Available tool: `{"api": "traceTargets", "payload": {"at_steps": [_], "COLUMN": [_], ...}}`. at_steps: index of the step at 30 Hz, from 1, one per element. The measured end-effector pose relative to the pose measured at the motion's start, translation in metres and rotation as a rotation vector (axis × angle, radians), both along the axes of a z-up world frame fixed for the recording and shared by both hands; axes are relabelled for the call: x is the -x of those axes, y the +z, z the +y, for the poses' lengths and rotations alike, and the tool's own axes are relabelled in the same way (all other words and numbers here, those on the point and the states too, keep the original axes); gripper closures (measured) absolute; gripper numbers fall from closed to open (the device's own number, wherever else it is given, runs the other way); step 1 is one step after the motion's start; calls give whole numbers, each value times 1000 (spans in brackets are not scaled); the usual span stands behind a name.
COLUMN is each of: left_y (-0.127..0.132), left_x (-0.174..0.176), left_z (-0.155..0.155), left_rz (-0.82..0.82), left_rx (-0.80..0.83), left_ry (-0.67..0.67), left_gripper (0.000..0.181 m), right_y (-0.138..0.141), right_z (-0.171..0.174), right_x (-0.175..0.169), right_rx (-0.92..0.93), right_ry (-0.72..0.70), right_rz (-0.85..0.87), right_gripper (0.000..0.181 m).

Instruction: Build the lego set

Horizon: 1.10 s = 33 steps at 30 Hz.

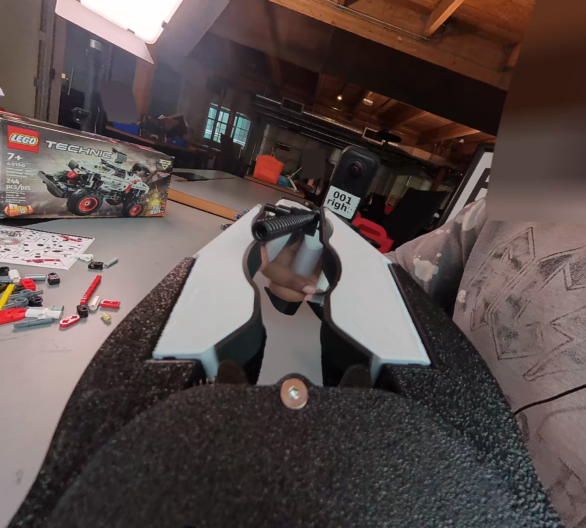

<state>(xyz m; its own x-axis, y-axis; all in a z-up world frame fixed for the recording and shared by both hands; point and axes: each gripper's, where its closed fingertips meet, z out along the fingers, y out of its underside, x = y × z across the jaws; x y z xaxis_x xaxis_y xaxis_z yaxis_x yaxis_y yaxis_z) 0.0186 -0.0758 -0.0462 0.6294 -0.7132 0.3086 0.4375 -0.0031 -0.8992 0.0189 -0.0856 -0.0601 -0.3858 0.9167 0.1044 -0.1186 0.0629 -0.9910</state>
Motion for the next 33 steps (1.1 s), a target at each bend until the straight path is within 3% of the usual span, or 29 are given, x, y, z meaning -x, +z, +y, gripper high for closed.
{"api": "traceTargets", "payload": {"at_steps": [15,20,24,29,33], "left_y": [8,6,-3,-35,-45], "left_x": [-1,-6,-1,-9,-16], "left_z": [0,0,-2,-7,-11], "left_rz": [-176,-172,-35,443,487], "left_rx": [-29,1,58,124,145], "left_ry": [-55,-96,-109,-79,-117], "left_gripper": [149,148,133,135,145], "right_y": [10,10,2,-23,-34], "right_z": [2,1,4,0,-9], "right_x": [9,3,-2,-8,-8], "right_rx": [77,68,5,-173,-253], "right_ry": [-59,-10,38,64,80], "right_rz": [6,-1,-81,-202,-233], "right_gripper": [155,156,157,157,157]}}
